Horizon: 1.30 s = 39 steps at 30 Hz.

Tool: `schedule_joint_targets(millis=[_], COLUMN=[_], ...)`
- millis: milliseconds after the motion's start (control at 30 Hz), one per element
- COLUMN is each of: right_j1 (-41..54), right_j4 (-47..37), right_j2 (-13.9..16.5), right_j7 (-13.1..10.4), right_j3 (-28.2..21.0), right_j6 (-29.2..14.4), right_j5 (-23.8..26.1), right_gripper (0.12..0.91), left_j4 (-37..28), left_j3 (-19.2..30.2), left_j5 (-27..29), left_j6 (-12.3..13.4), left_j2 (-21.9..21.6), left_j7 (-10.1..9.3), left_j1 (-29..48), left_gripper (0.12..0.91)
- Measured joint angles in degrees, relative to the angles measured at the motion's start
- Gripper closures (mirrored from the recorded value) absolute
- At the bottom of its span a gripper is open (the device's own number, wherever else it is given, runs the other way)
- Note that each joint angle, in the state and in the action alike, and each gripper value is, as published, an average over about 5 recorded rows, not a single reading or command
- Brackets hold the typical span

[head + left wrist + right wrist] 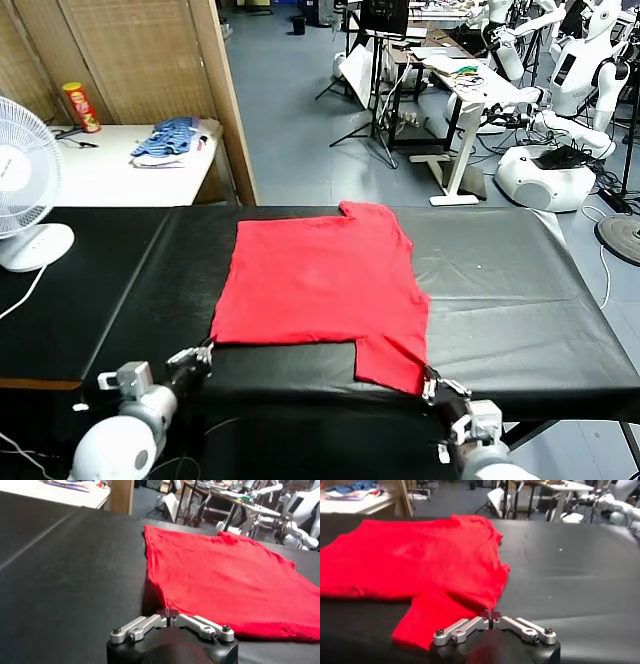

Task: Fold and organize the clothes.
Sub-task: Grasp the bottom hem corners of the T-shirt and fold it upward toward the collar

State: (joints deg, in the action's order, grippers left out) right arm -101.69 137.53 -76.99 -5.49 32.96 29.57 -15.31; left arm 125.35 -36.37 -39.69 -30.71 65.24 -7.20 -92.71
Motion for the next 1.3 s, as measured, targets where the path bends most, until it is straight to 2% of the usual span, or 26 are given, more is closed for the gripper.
schedule_joint_targets(millis=[133,267,400,567,700,900,1067,1167,1233,1300], right_j1=[4.0,10.9,18.5,26.6,31.8,38.9,42.0,41.6,40.2,38.2], right_j4=[-3.7,-10.3,-17.1,-24.9,-31.0,-38.9,-41.7,-40.8,-38.8,-36.1], right_j2=[1.4,4.0,7.0,9.8,10.3,9.5,9.9,10.8,11.6,12.4], right_j7=[1.2,2.3,3.0,3.9,4.8,6.1,7.5,8.3,8.5,8.3], right_j3=[0.1,-1.2,-3.2,-6.4,-9.2,-13.3,-14.9,-14.6,-14.1,-13.2], right_j6=[-3.6,-7.3,-9.7,-11.3,-12.8,-14.7,-13.7,-11.3,-9.5,-8.3], right_j5=[-2.1,-4.0,-4.7,-5.1,-4.4,-3.1,-3.0,-3.3,-3.5,-3.7], right_gripper=[0.904,0.904,0.904,0.904,0.904,0.904,0.904,0.865,0.785,0.670], left_j4=[2.2,1.8,-0.5,-4.6,-7.9,-12.7,-16.1,-17.6,-18.2,-18.3], left_j3=[-1.2,-0.9,0.2,1.8,2.7,4.0,5.2,5.8,6.2,6.3], left_j5=[-1.9,-3.5,-3.6,-1.0,1.5,5.3,6.9,7.3,7.7,8.1], left_j6=[1.4,3.4,4.2,5.1,5.7,6.4,6.5,6.3,6.0,5.8], left_j2=[0.1,1.0,2.5,4.1,3.9,3.3,3.1,3.1,3.1,3.2], left_j7=[-0.13,-0.02,-0.07,-0.14,0.02,0.59,0.49,0.23,0.13,0.14], left_j1=[-1.6,0.7,5.1,10.8,14.1,17.1,19.4,20.7,21.3,21.6], left_gripper=[0.905,0.905,0.905,0.905,0.905,0.905,0.905,0.905,0.905,0.898])
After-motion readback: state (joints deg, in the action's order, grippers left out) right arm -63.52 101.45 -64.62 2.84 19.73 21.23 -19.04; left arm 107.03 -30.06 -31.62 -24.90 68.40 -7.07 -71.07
